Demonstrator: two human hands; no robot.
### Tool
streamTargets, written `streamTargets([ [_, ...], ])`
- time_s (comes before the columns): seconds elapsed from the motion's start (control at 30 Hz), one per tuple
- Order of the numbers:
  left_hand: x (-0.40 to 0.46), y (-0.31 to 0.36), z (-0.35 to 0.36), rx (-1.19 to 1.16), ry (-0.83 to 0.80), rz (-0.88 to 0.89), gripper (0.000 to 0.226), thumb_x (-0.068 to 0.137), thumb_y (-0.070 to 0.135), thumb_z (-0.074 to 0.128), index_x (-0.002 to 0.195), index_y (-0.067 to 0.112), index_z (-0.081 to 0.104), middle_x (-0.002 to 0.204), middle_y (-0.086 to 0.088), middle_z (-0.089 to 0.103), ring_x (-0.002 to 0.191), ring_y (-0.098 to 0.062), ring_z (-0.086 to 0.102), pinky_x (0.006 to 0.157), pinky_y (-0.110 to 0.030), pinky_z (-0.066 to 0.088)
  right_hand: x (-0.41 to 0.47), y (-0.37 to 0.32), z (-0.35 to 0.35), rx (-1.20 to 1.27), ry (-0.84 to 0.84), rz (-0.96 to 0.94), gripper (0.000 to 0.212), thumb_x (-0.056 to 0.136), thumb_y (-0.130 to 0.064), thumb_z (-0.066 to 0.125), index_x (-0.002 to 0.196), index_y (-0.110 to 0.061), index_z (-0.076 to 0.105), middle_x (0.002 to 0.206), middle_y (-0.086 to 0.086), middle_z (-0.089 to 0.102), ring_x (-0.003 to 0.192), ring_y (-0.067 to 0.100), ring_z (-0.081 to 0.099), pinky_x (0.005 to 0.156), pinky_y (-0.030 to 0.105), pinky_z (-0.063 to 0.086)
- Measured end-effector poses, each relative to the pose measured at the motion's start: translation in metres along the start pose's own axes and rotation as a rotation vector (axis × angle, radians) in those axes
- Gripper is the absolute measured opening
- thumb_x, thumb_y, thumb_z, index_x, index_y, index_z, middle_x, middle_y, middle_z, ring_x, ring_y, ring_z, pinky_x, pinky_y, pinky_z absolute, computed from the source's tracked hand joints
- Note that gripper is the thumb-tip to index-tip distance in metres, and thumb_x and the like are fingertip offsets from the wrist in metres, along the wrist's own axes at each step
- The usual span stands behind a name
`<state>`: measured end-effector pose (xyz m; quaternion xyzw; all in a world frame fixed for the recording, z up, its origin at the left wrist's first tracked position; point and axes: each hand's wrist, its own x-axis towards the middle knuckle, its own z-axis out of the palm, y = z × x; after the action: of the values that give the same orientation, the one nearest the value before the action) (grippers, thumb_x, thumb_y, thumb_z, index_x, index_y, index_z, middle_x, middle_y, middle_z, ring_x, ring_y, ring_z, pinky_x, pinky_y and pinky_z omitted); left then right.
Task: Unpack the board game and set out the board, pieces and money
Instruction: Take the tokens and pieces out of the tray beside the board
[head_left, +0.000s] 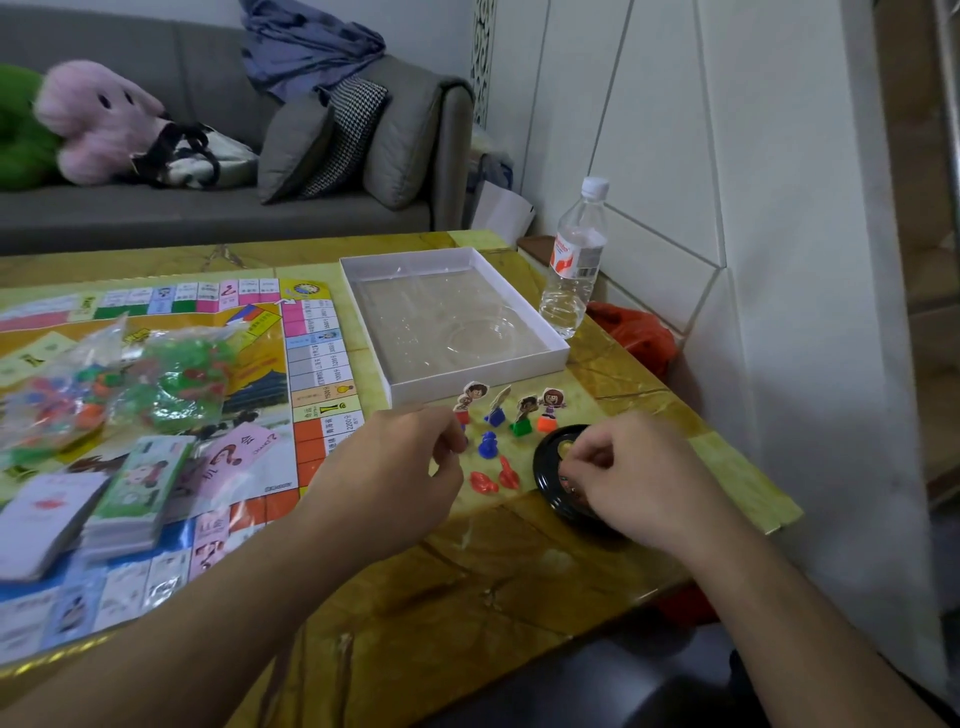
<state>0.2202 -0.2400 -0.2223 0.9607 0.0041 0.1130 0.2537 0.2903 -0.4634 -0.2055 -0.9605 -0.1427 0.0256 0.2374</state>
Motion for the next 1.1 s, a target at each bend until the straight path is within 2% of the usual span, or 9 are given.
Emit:
streamTargets([
  [0.1,-0.001,-0.002,-0.003,-0.031,0.007,-0.020,0.014,0.098,0.025,0.062,0.108,0.032,0.069,0.097,0.019,0.065,0.080,-0.001,0.061,0.064,-0.012,0.046,0.000,0.000,-0.013,0.211,0.300,0.029,0.017,0.097,-0.022,0.072,0.082,-0.028,0.078,0.082,-0.020,0.069,0.079,-0.006,0.059,0.061,0.012,0.037],
  [0.2,-0.003,-0.004,-0.007,-0.052,0.007,-0.032,0.014,0.098,0.023,0.062,0.106,0.032,0.069,0.095,0.019,0.065,0.081,-0.001,0.060,0.063,-0.011,0.044,0.001,0.005,-0.017,0.358,0.411,0.091,0.018,0.098,-0.021,0.067,0.083,-0.028,0.076,0.083,-0.014,0.070,0.081,0.000,0.062,0.061,0.019,0.040],
  [0.3,-0.004,-0.004,-0.008,-0.060,0.014,-0.039,0.013,0.097,0.023,0.063,0.104,0.033,0.069,0.092,0.020,0.064,0.077,0.000,0.060,0.060,-0.010,0.041,0.004,0.012,-0.015,0.418,0.393,0.144,0.022,0.097,-0.018,0.064,0.079,-0.026,0.075,0.076,-0.007,0.070,0.073,0.014,0.065,0.058,0.026,0.042],
  [0.37,-0.005,-0.004,-0.007,-0.068,0.012,-0.042,0.013,0.097,0.023,0.063,0.103,0.033,0.069,0.090,0.021,0.064,0.076,0.000,0.060,0.059,-0.010,0.041,0.006,0.015,-0.014,0.406,0.379,0.172,0.024,0.096,-0.015,0.062,0.078,-0.025,0.074,0.073,-0.005,0.070,0.065,0.016,0.063,0.055,0.027,0.042],
  [0.43,-0.006,-0.003,-0.007,-0.077,0.001,-0.049,0.013,0.097,0.024,0.062,0.103,0.033,0.069,0.090,0.021,0.065,0.075,-0.001,0.061,0.059,-0.010,0.041,0.007,0.017,-0.012,0.394,0.374,0.184,0.025,0.096,-0.014,0.061,0.077,-0.025,0.074,0.073,-0.005,0.070,0.063,0.016,0.062,0.054,0.026,0.041],
  [0.67,-0.007,-0.004,-0.008,-0.085,-0.009,-0.064,0.011,0.098,0.027,0.062,0.100,0.034,0.070,0.087,0.021,0.066,0.074,-0.001,0.062,0.058,-0.012,0.044,0.006,0.008,-0.007,0.357,0.342,0.151,0.023,0.097,-0.016,0.061,0.082,-0.027,0.075,0.080,-0.006,0.072,0.077,0.008,0.065,0.057,0.023,0.042],
  [0.87,-0.014,-0.004,-0.013,-0.106,-0.024,-0.083,0.010,0.099,0.030,0.061,0.102,0.033,0.070,0.085,0.018,0.067,0.076,-0.003,0.063,0.062,-0.014,0.047,-0.002,0.000,-0.012,0.371,0.441,0.092,0.025,0.097,-0.015,0.061,0.077,-0.022,0.074,0.064,-0.002,0.066,0.061,0.003,0.063,0.045,0.012,0.039],
  [1.0,-0.026,-0.001,-0.023,-0.108,-0.068,-0.101,0.012,0.101,0.032,0.057,0.104,0.031,0.069,0.088,0.016,0.067,0.079,-0.003,0.063,0.063,-0.015,0.046,-0.012,-0.022,-0.001,0.337,0.376,-0.046,0.025,0.098,-0.018,0.064,0.073,-0.019,0.070,0.068,0.000,0.066,0.069,0.011,0.062,0.054,0.028,0.042],
  [1.1,-0.042,-0.013,-0.035,-0.038,-0.022,-0.111,0.013,0.100,0.034,0.054,0.094,0.029,0.065,0.086,0.013,0.067,0.080,-0.008,0.062,0.063,-0.026,0.051,-0.023,-0.056,0.022,0.296,0.248,-0.238,0.027,0.097,-0.015,0.066,0.069,-0.016,0.065,0.061,-0.001,0.063,0.064,0.013,0.060,0.053,0.034,0.044],
])
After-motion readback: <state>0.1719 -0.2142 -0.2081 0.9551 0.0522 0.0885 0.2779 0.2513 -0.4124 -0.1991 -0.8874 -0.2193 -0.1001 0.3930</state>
